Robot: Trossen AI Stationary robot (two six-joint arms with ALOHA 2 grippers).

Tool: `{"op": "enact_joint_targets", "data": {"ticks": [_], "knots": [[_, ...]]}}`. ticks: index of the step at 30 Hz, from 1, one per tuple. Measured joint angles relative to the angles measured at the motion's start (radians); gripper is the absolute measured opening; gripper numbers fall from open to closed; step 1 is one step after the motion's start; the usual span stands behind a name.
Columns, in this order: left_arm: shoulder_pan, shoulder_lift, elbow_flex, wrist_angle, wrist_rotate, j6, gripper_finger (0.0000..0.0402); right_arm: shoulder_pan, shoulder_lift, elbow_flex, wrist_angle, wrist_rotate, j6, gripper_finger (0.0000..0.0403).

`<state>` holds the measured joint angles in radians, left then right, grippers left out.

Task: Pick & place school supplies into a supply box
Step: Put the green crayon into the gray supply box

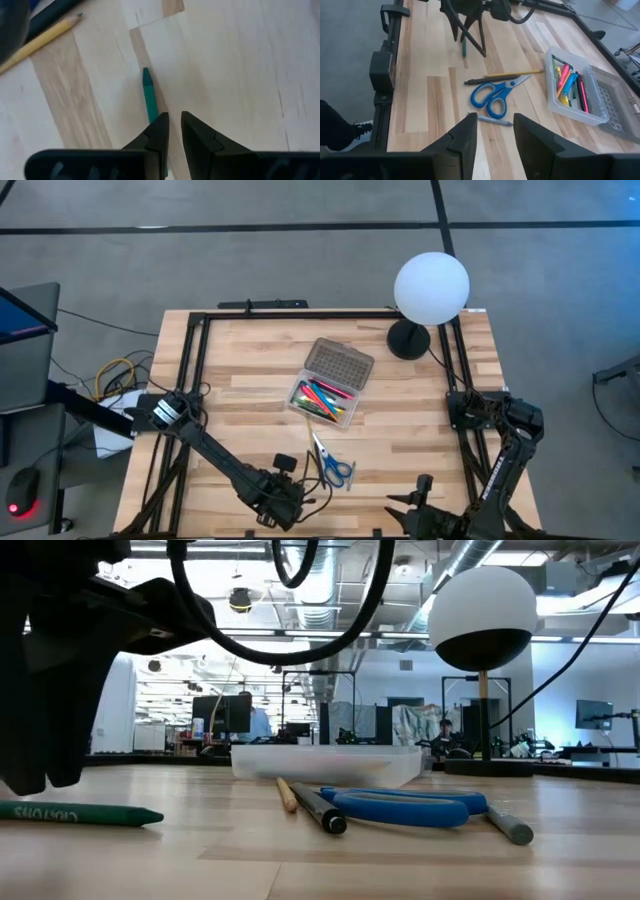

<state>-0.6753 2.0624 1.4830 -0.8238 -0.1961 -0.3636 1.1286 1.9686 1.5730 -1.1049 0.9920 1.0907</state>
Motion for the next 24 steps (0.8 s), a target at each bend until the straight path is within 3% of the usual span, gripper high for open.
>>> {"op": "enact_joint_targets", "data": {"ticks": [4,16,24], "knots": [[0.0,0.0,0.0,0.0,-0.033,-0.005,0.0056,0.0,0.0,0.0,0.0,0.0,0.0,0.0121],[0.014,0.001,-0.032,-0.035,-0.098,-0.009,0.0132,0.0,0.0,0.0,0.001,0.0,0.0,0.0121],[0.054,-0.009,-0.134,0.063,-0.014,-0.044,0.0135,-0.001,0.0,0.0,0.003,0.0,-0.002,0.0121]]}}
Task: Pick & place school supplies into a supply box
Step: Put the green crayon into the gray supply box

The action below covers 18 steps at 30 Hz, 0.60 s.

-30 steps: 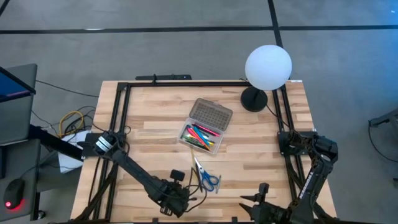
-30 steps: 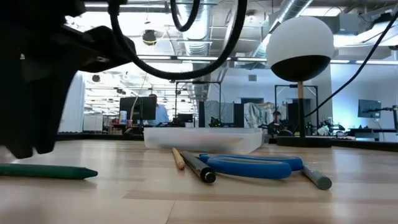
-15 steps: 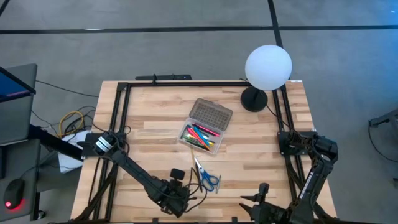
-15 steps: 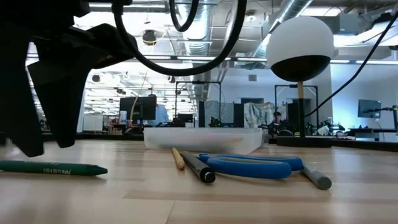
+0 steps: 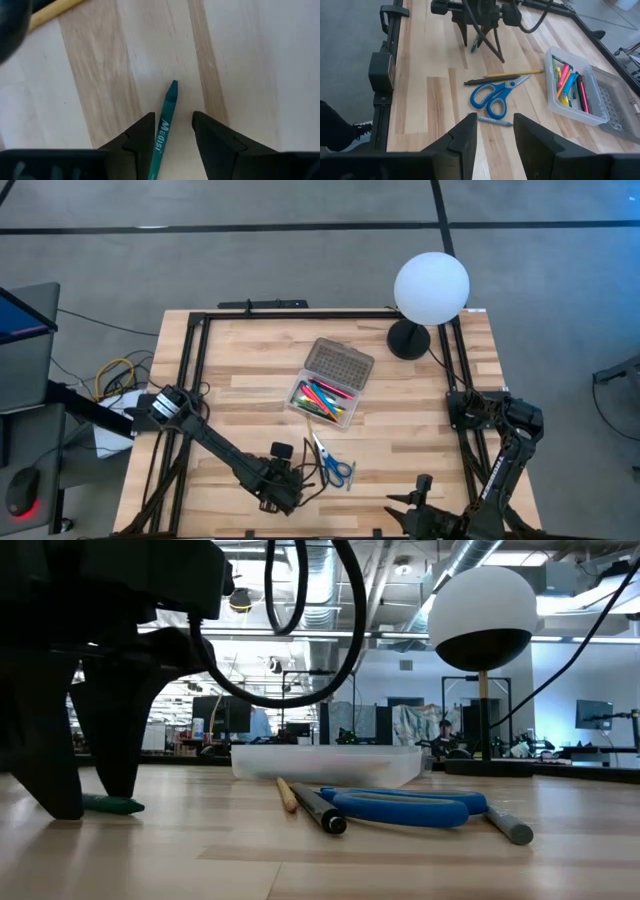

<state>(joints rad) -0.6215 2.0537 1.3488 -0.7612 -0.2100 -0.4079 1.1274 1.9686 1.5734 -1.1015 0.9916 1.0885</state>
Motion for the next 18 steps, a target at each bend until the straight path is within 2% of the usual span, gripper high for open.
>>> {"op": "enact_joint_targets", "data": {"ticks": [14,18], "knots": [[0.016,0.002,-0.006,-0.037,0.019,0.012,0.0134,-0.004,0.0,0.0,0.0,0.0,0.0,0.0121],[0.02,0.002,-0.007,-0.037,0.025,0.012,0.0114,-0.004,0.0,0.0,0.0,0.0,0.0,0.0121]]}}
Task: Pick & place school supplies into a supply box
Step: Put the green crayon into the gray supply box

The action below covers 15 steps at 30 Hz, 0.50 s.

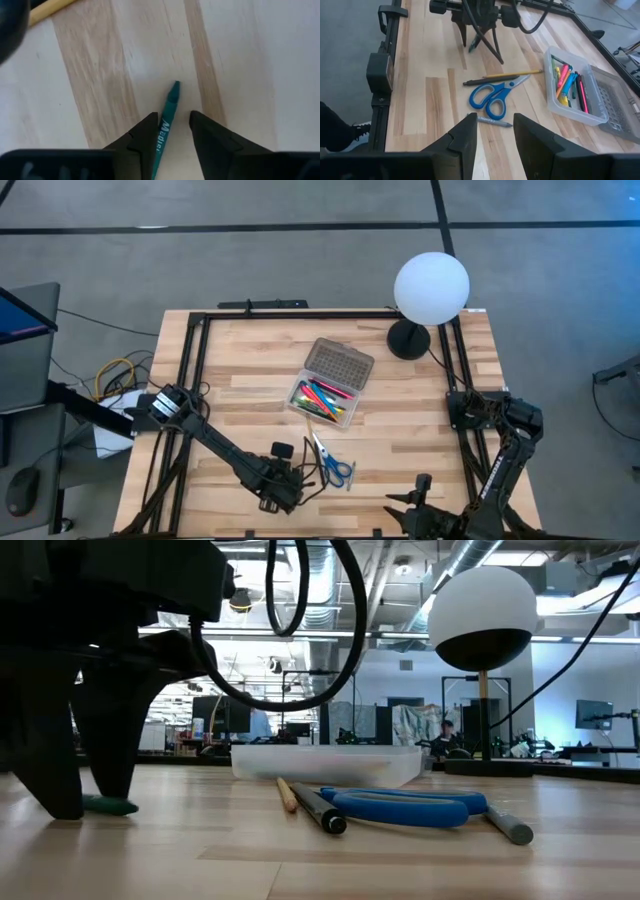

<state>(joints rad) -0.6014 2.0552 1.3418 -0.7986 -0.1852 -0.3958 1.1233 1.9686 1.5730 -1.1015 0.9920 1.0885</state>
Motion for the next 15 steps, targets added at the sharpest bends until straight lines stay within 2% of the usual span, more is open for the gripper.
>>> {"op": "enact_joint_targets", "data": {"ticks": [8,15], "knots": [[0.0,0.0,0.0,0.012,0.006,0.012,0.0039,0.0,0.0,0.0,0.0,0.0,0.0,0.0121],[0.0,0.0,-0.002,0.03,-0.003,0.039,0.0025,0.0,0.0,0.0,0.0,0.0,0.0,0.0121]]}}
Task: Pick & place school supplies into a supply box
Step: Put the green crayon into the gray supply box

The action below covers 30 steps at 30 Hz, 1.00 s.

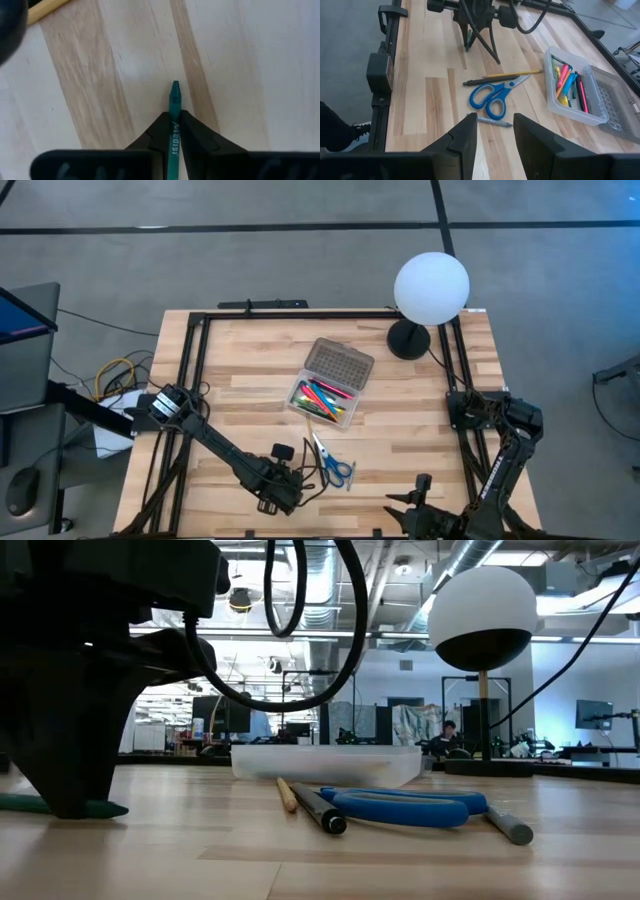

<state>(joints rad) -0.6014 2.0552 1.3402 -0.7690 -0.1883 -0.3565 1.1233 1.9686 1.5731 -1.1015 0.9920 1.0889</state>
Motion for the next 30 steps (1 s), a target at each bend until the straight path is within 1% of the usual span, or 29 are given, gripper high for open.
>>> {"op": "enact_joint_targets", "data": {"ticks": [7,15,21,30], "knots": [[0.001,0.0,0.0,0.017,-0.007,0.025,0.0055,0.0,0.0,0.0,0.0,0.0,0.0,0.0121],[0.002,0.0,0.0,0.023,-0.008,0.025,0.0061,0.0,0.0,0.0,0.0,0.0,0.0,0.0121],[0.002,0.0,0.0,0.025,-0.008,0.025,0.0059,0.0,0.0,0.0,0.0,0.0,0.0,0.0121],[0.002,0.001,0.0,0.027,-0.007,0.025,0.0029,0.0,0.0,0.0,0.0,0.0,0.0,0.0121]]}}
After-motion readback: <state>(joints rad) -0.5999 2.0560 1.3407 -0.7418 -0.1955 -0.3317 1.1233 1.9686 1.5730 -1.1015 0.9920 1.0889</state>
